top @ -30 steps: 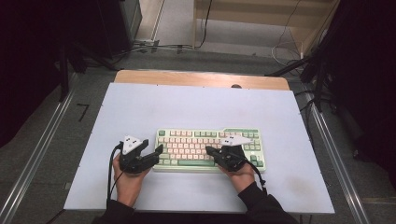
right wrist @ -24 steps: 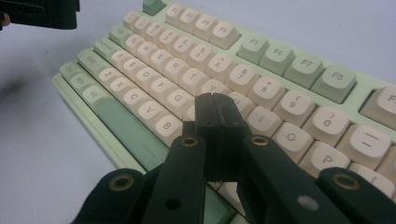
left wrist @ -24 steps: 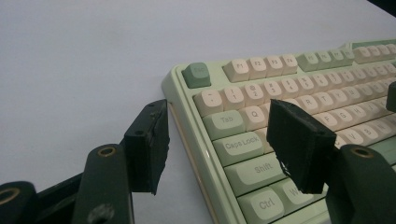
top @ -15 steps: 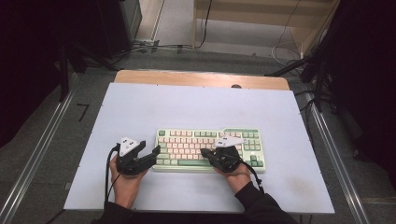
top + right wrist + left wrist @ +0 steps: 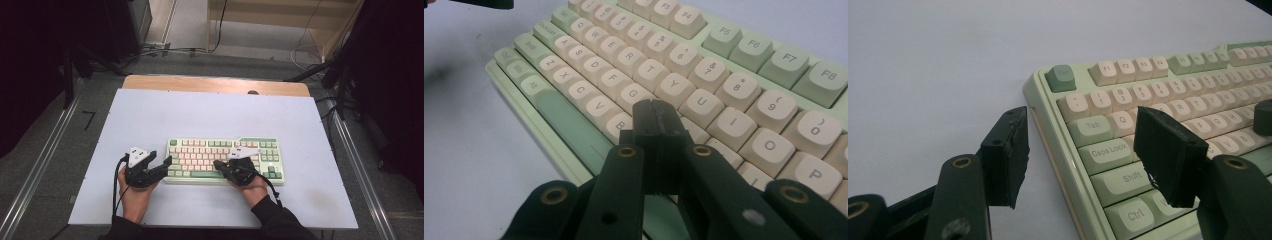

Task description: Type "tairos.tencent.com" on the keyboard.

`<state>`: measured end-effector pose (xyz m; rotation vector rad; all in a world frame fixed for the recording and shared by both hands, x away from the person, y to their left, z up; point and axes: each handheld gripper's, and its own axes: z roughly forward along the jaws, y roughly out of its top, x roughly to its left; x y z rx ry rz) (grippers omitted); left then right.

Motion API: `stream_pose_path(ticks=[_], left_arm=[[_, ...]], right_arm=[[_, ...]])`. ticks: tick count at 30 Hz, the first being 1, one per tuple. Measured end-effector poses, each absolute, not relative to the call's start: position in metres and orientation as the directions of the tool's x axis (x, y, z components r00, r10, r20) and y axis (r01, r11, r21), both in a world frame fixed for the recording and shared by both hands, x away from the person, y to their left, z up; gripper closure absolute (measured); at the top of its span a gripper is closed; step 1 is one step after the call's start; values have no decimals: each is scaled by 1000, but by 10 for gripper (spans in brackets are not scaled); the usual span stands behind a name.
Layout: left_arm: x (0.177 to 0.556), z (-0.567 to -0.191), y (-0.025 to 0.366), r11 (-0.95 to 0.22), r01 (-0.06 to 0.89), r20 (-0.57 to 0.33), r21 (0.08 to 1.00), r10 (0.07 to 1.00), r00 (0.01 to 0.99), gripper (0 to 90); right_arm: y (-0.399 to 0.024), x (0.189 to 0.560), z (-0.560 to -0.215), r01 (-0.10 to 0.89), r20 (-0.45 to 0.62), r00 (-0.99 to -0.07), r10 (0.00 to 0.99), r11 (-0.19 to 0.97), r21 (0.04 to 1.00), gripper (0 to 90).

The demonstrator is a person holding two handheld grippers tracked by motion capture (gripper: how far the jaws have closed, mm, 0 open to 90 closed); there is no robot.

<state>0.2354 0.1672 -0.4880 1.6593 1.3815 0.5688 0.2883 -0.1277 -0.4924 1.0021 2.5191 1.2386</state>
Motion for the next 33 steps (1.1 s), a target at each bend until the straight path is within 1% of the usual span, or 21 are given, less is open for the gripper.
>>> stream_pose_path(ticks=[19, 20, 21, 22, 23, 24, 27, 30, 33], left_arm=[[237, -488, 164, -5, 541, -179, 841, 941, 287, 393], [237, -488, 164, -5, 540, -181, 842, 940, 291, 393], [238, -488, 163, -7, 540, -180, 842, 939, 294, 393], [238, -488, 163, -10, 539, -177, 842, 939, 294, 393], [238, -487, 163, -8, 538, -179, 843, 939, 295, 393], [239, -487, 163, -9, 538, -180, 843, 938, 297, 393], [241, -488, 161, -13, 541, -180, 841, 936, 301, 393], [242, -488, 159, -16, 537, -180, 844, 934, 310, 393], [243, -488, 158, -21, 538, -178, 843, 932, 314, 393]], right_arm=[[-126, 287, -496, 487, 131, -770, 625, 441, 754, 875], [-127, 288, -496, 493, 138, -768, 626, 439, 751, 862], [-127, 288, -495, 498, 149, -768, 624, 434, 750, 806], [-129, 288, -494, 505, 165, -766, 621, 421, 754, 700], [-130, 288, -493, 507, 175, -762, 623, 408, 759, 622], [-133, 289, -491, 511, 191, -758, 623, 386, 768, 521], [-139, 292, -488, 525, 199, -729, 655, 348, 777, 365], [-144, 294, -489, 543, 211, -706, 676, 326, 774, 313], [-148, 294, -487, 544, 213, -696, 686, 310, 780, 303]])
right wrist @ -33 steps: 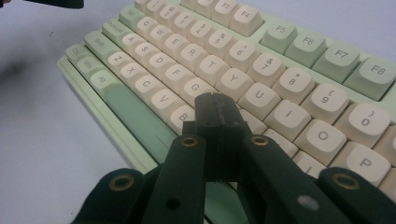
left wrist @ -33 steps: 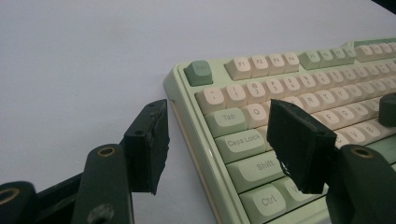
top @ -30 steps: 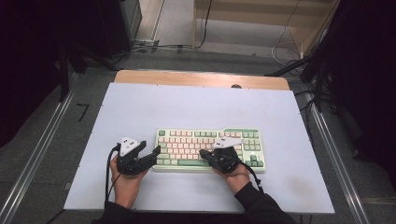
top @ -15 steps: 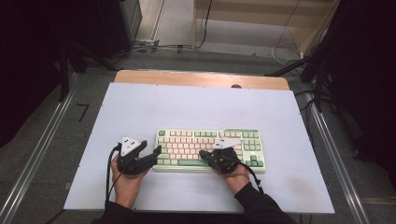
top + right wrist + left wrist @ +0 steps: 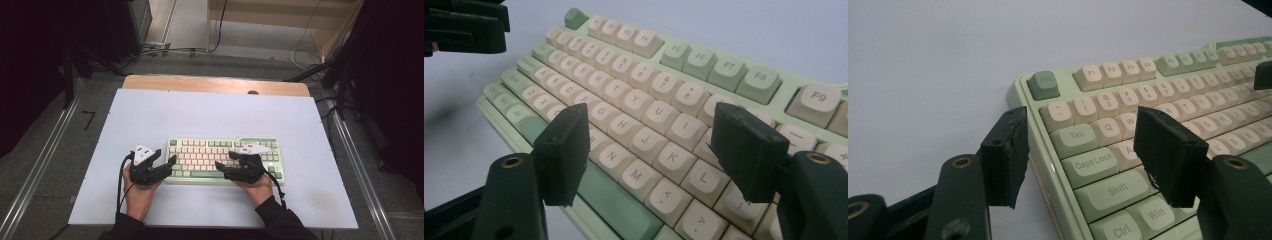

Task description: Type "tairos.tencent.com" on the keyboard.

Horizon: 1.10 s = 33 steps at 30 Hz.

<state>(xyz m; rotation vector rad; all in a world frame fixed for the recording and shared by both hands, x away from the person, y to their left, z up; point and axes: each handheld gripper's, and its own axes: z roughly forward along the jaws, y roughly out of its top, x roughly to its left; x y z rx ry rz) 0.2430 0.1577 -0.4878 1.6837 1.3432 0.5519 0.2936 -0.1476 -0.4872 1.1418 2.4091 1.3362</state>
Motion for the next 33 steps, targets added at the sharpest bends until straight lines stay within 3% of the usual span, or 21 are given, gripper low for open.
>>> stream_pose_path(ticks=[17, 26, 33], left_arm=[[255, -488, 142, -57, 538, -178, 841, 910, 375, 424], [263, -489, 131, -82, 536, -180, 840, 891, 418, 475], [269, -489, 123, -93, 535, -191, 840, 871, 453, 566]], right_arm=[[-165, 290, -488, 566, 207, -649, 732, 282, 775, 296], [-176, 286, -488, 579, 209, -622, 755, 263, 772, 295], [-186, 283, -488, 587, 209, -598, 774, 244, 772, 295]])
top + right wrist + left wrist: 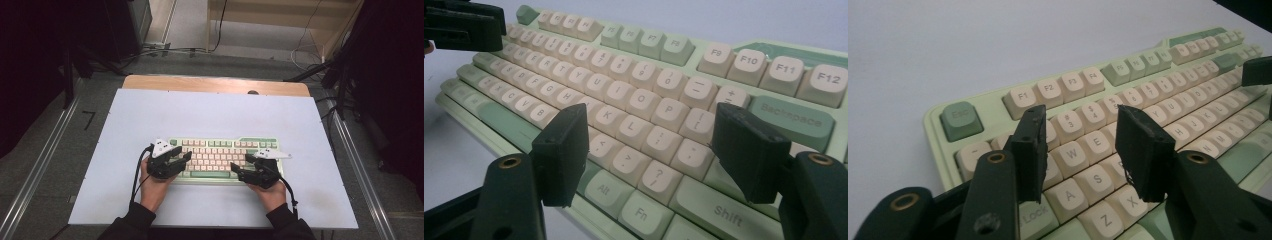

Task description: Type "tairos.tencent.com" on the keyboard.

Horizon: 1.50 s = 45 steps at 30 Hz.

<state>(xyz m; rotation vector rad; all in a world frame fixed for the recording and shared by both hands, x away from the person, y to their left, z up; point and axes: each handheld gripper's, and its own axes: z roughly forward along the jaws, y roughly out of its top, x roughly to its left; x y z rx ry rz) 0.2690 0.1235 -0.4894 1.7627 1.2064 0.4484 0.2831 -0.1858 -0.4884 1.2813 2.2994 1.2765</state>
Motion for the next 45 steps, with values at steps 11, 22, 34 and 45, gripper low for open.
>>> stream_pose_path(ticks=[11, 22, 34, 45], left_arm=[[277, -489, 112, -130, 538, -193, 833, 843, 502, 849], [284, -489, 100, -157, 541, -199, 826, 816, 542, 900], [291, -491, 85, -193, 546, -199, 815, 792, 577, 900], [295, -495, 77, -219, 551, -187, 806, 789, 586, 900]], right_arm=[[-197, 278, -489, 599, 207, -569, 796, 228, 768, 295], [-207, 273, -489, 603, 204, -545, 813, 211, 769, 296], [-219, 268, -490, 614, 211, -510, 834, 182, 768, 296], [-224, 265, -489, 614, 209, -496, 843, 169, 771, 296]])
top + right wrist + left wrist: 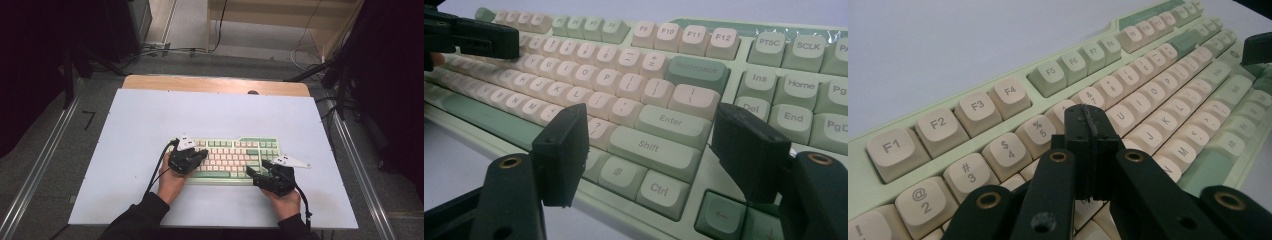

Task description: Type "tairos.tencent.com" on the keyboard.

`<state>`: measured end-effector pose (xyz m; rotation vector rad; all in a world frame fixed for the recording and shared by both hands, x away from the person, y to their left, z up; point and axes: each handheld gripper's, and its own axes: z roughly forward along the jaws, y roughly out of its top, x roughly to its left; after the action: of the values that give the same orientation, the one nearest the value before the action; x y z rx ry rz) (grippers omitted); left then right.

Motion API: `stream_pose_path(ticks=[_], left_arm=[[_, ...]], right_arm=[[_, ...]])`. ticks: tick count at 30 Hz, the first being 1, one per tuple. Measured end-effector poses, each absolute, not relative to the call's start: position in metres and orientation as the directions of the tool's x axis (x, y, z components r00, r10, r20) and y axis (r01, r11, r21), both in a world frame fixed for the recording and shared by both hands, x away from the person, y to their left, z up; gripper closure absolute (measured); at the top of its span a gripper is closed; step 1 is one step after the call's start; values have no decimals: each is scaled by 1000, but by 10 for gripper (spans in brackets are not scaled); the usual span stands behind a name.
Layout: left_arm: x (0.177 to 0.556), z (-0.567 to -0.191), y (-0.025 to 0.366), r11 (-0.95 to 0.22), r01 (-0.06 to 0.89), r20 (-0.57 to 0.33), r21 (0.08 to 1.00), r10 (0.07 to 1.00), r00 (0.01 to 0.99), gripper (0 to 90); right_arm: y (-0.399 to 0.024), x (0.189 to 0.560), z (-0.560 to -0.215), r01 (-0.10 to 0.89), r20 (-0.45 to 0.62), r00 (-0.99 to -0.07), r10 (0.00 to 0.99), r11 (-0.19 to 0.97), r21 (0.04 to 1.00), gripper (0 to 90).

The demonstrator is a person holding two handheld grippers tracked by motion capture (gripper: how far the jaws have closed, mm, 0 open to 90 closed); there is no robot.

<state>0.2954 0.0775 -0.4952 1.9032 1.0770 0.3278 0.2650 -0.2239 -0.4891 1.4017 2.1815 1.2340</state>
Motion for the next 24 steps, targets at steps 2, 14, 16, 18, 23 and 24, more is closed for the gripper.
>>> stream_pose_path(ticks=[2, 14, 16, 18, 23, 24], left_arm=[[296, -496, 77, -218, 551, -186, 806, 790, 584, 900], [296, -495, 77, -219, 557, -194, 802, 785, 588, 872], [294, -490, 78, -195, 542, -193, 818, 794, 577, 763], [292, -486, 81, -181, 521, -182, 834, 802, 569, 631], [288, -479, 90, -119, 484, -162, 867, 851, 500, 391], [288, -478, 92, -110, 480, -160, 871, 858, 488, 382]], right_arm=[[-224, 265, -489, 614, 210, -497, 842, 170, 771, 296], [-223, 265, -489, 613, 207, -497, 843, 173, 771, 300], [-224, 265, -489, 612, 208, -496, 843, 170, 772, 303], [-224, 265, -488, 609, 206, -499, 842, 171, 775, 322], [-223, 263, -487, 586, 190, -520, 833, 186, 789, 472], [-222, 263, -487, 578, 185, -528, 829, 191, 793, 508]])
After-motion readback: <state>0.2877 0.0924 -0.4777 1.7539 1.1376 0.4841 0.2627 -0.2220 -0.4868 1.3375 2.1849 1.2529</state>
